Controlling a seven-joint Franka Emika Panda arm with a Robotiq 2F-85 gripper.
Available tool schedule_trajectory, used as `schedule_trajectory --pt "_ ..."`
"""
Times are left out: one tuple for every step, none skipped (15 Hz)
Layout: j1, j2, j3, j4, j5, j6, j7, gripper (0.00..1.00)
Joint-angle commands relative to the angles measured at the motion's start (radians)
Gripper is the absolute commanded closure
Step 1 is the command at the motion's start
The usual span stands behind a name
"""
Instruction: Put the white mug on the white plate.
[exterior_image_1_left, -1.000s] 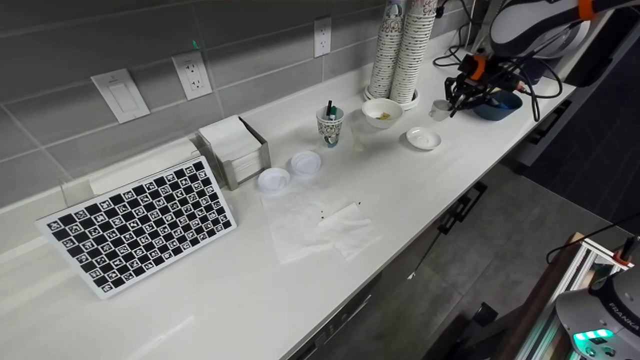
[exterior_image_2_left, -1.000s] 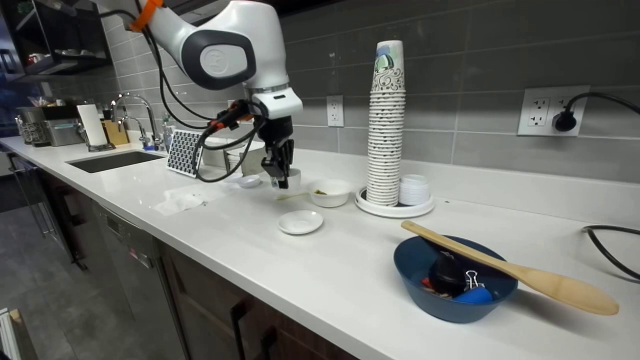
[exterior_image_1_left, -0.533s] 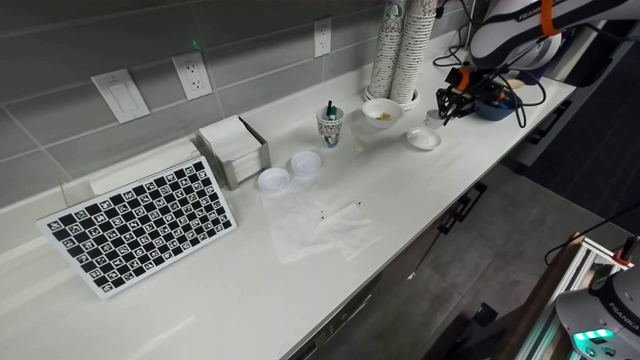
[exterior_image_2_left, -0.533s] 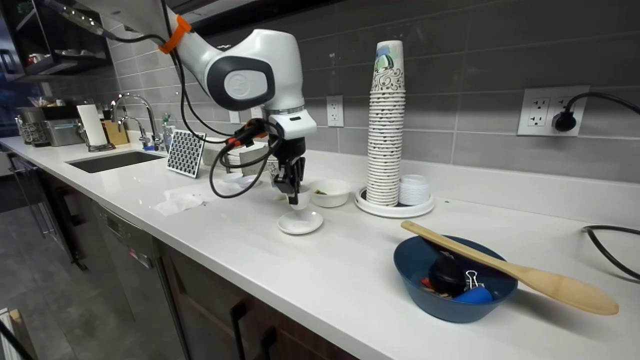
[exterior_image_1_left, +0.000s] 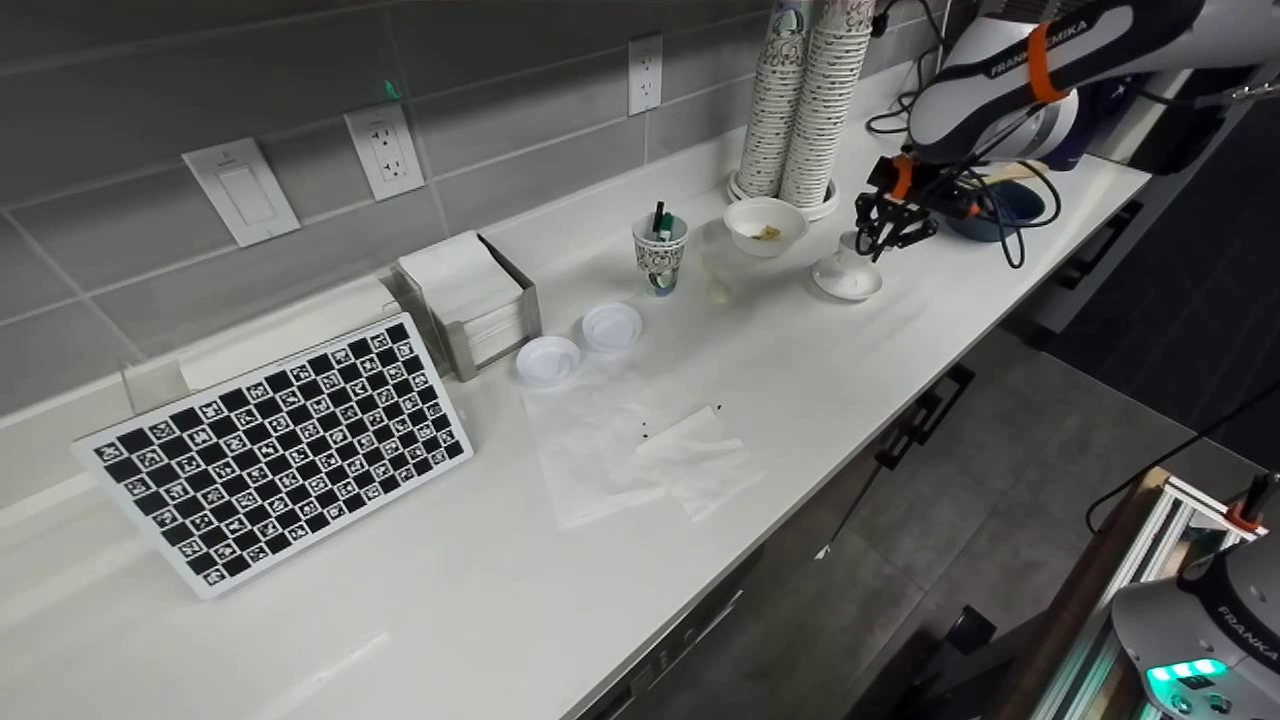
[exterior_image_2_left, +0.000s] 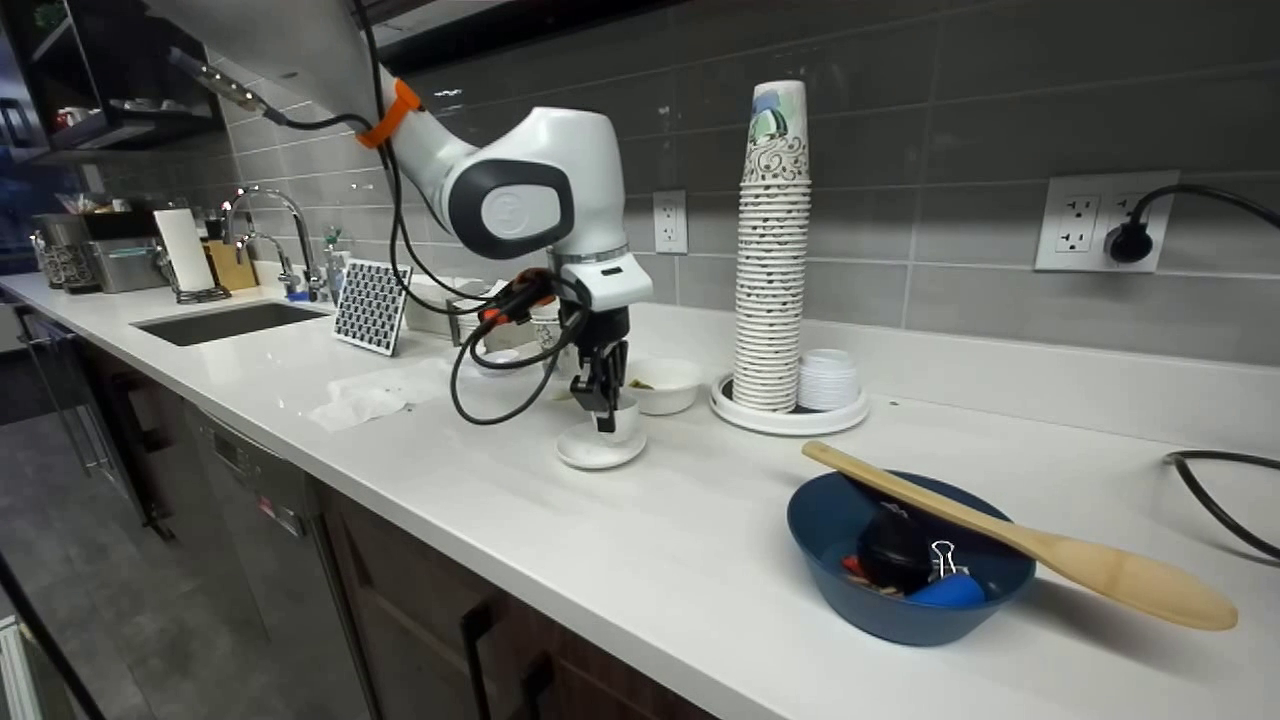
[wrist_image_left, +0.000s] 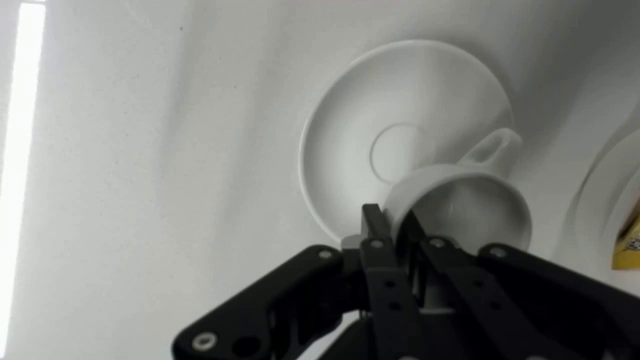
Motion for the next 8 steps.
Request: schedule_trajectory --pt "0.02 0.016 -0.006 0.02 -0.006 -0.018 0.016 0.98" --pt "0.024 0.012 -0.006 0.012 -0.006 -0.014 0.015 0.98" --pt "0.027 0.01 -0.005 0.007 -0.006 -0.007 0.013 0.98" --pt "0.029 0.01 -0.004 0.005 -0.002 -0.006 0.011 0.98" --pt "0.031 0.012 -0.004 0.006 -0.002 -0.007 0.012 0.98" --pt "0.033 0.011 -0.004 0.004 -0.002 -0.005 0.011 0.98" --pt "0.035 0.012 -0.004 0.004 -0.004 -0.007 0.012 0.98" --pt "0.037 0.014 -0.005 0.004 -0.005 -0.01 0.013 0.98"
